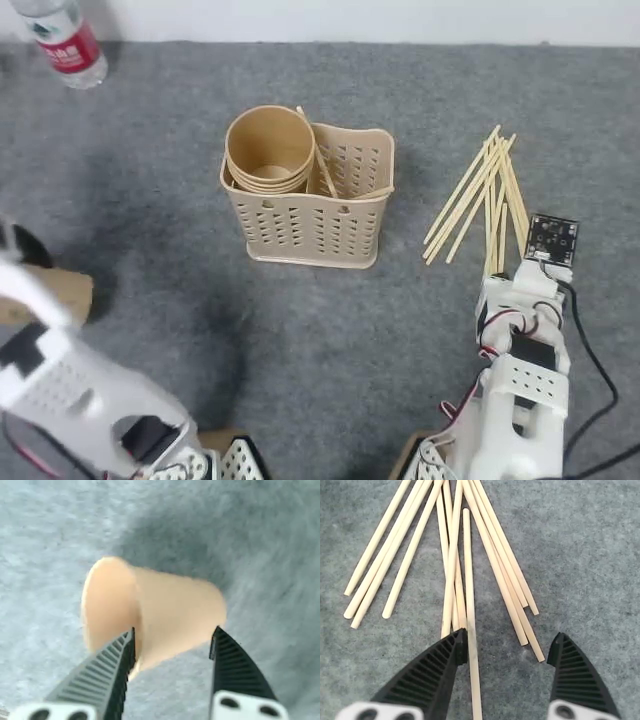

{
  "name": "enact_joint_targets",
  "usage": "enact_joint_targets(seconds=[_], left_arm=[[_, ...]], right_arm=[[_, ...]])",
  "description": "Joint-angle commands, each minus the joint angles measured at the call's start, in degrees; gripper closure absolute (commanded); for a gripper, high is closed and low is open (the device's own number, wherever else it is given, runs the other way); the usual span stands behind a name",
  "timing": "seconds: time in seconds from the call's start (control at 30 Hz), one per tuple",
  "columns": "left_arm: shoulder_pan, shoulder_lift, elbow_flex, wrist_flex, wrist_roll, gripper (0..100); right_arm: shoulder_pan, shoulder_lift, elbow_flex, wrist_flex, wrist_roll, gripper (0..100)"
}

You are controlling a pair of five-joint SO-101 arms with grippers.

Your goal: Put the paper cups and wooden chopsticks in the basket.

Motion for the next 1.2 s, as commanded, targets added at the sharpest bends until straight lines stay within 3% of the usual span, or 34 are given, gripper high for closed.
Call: enact_joint_targets(seconds=[0.0,0.27,0.43,0.67,0.83,1.17], left_arm=[[-1.05,-8.09,6.99,2.29,-4.92,77],[2.64,-8.35,22.11,1.58,-5.01,77],[6.51,-8.53,22.2,-2.64,2.55,78],[14.33,-9.85,20.09,-1.14,5.63,99],[16.62,-14.24,14.11,0.62,10.81,99],[17.41,-16.53,13.76,0.79,11.08,99]], right_arm=[[-0.31,-0.57,-0.44,-1.19,-0.62,73.5],[-0.13,-0.57,-0.18,-0.75,-0.62,73.5],[-0.22,-1.1,0.44,-1.19,-0.62,73.5],[-0.22,-1.1,0.44,-1.19,-0.62,73.5],[-0.22,-1.1,0.44,-1.27,-0.62,73.5],[-0.22,-1.1,0.44,-1.27,-0.62,73.5]])
